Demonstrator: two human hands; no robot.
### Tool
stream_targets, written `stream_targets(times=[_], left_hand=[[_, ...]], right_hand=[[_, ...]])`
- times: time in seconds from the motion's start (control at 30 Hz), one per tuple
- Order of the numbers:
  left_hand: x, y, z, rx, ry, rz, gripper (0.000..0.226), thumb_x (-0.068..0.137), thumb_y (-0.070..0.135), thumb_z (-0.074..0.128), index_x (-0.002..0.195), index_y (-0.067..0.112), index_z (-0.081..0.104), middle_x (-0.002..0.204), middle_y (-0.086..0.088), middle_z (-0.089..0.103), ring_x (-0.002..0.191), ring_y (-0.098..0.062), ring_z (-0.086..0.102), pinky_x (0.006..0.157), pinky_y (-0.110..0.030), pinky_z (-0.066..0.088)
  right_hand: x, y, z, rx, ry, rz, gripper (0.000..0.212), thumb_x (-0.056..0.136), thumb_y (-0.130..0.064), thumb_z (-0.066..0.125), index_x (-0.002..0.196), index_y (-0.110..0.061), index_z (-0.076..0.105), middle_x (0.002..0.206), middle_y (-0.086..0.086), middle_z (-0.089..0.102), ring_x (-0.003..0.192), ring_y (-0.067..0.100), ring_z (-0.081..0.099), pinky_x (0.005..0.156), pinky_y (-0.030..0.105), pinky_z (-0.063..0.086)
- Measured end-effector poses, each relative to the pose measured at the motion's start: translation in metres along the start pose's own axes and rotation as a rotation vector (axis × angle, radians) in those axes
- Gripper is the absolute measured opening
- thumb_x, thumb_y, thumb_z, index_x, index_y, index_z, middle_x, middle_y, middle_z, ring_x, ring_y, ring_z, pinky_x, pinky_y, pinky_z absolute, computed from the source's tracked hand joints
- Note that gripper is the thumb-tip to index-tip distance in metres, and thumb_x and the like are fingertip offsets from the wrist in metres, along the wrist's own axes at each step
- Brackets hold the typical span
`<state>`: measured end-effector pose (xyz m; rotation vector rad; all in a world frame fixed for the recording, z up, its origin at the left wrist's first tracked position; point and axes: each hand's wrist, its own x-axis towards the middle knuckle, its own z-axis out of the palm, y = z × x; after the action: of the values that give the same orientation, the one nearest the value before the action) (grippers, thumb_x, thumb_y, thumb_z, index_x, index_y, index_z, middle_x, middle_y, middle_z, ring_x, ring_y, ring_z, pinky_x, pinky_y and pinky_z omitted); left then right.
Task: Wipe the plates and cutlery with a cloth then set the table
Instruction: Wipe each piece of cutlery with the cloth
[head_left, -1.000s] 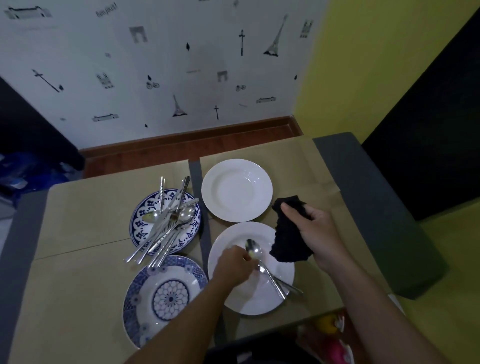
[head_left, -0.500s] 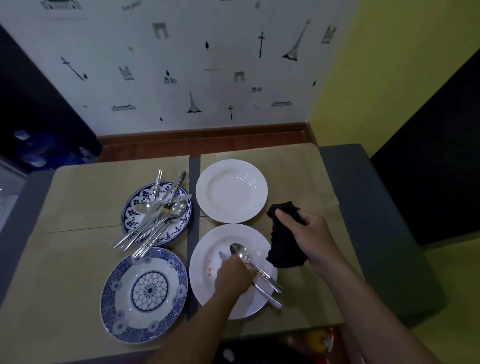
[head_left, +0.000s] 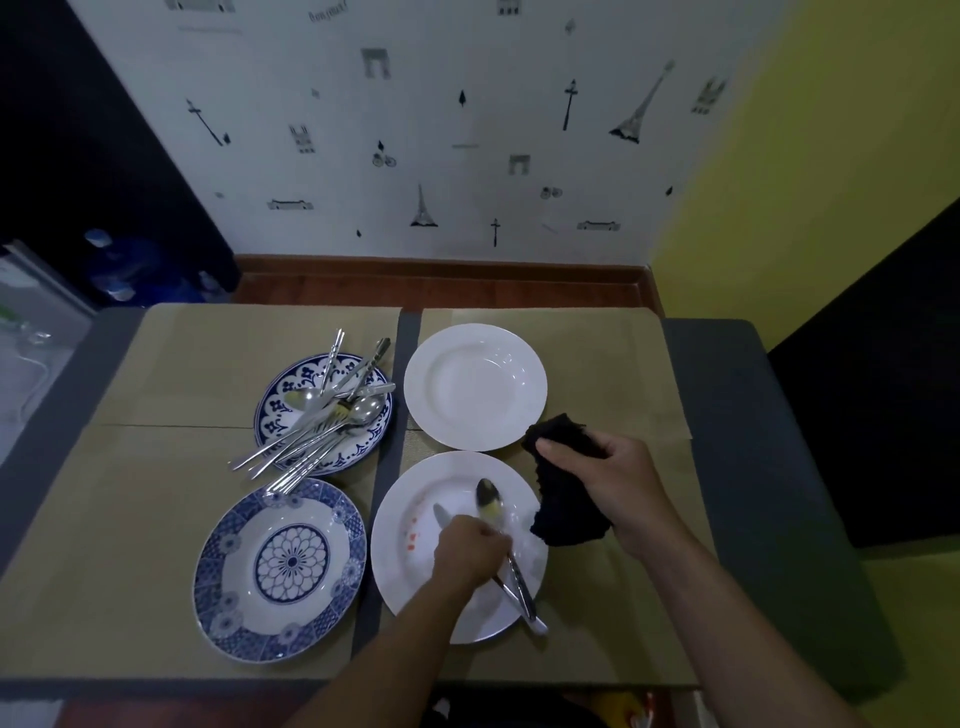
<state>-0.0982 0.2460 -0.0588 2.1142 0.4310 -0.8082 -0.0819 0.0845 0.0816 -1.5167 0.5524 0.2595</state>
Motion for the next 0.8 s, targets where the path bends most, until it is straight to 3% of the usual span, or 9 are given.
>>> stream_targets(times=[0.23, 0.4, 0.57, 0.8], left_hand=[[-0.022, 0.011, -0.037, -0.156, 0.041, 0.225, 0.020, 0.097, 0.025, 0.062, 0.086, 0.012, 0.074, 0.076, -0.005, 0.073, 0.068, -0.015, 0.072, 0.067, -0.025, 0.061], [-0.032, 0.037, -0.067, -0.248, 0.049, 0.437, 0.020, 0.099, 0.022, 0.061, 0.089, 0.011, 0.075, 0.076, -0.004, 0.072, 0.064, -0.020, 0.068, 0.061, -0.026, 0.058], [-0.033, 0.057, -0.096, -0.269, -0.036, 0.570, 0.024, 0.101, 0.020, 0.056, 0.092, 0.010, 0.076, 0.072, -0.009, 0.069, 0.059, -0.014, 0.061, 0.057, -0.026, 0.052], [-0.031, 0.070, -0.144, -0.138, -0.257, 0.722, 0.024, 0.099, 0.015, 0.061, 0.084, 0.002, 0.075, 0.065, -0.007, 0.065, 0.057, -0.014, 0.057, 0.060, -0.029, 0.050]], right_hand=[[0.012, 0.009, 0.010, -0.059, 0.014, -0.003, 0.016, 0.088, -0.031, 0.081, 0.089, -0.015, 0.083, 0.083, 0.007, 0.080, 0.083, 0.028, 0.078, 0.082, 0.041, 0.062], [0.018, 0.017, 0.028, -0.198, 0.039, -0.015, 0.033, 0.095, -0.038, 0.071, 0.078, -0.011, 0.079, 0.075, 0.008, 0.076, 0.069, 0.023, 0.070, 0.069, 0.036, 0.055], [0.013, 0.005, 0.047, -0.043, -0.037, -0.024, 0.006, 0.089, -0.017, 0.079, 0.090, -0.011, 0.081, 0.084, 0.012, 0.079, 0.081, 0.030, 0.077, 0.075, 0.039, 0.062], [0.018, -0.024, 0.072, -0.037, 0.283, -0.096, 0.019, 0.076, -0.023, 0.089, 0.091, -0.022, 0.078, 0.085, -0.002, 0.079, 0.079, 0.016, 0.076, 0.066, 0.030, 0.061]])
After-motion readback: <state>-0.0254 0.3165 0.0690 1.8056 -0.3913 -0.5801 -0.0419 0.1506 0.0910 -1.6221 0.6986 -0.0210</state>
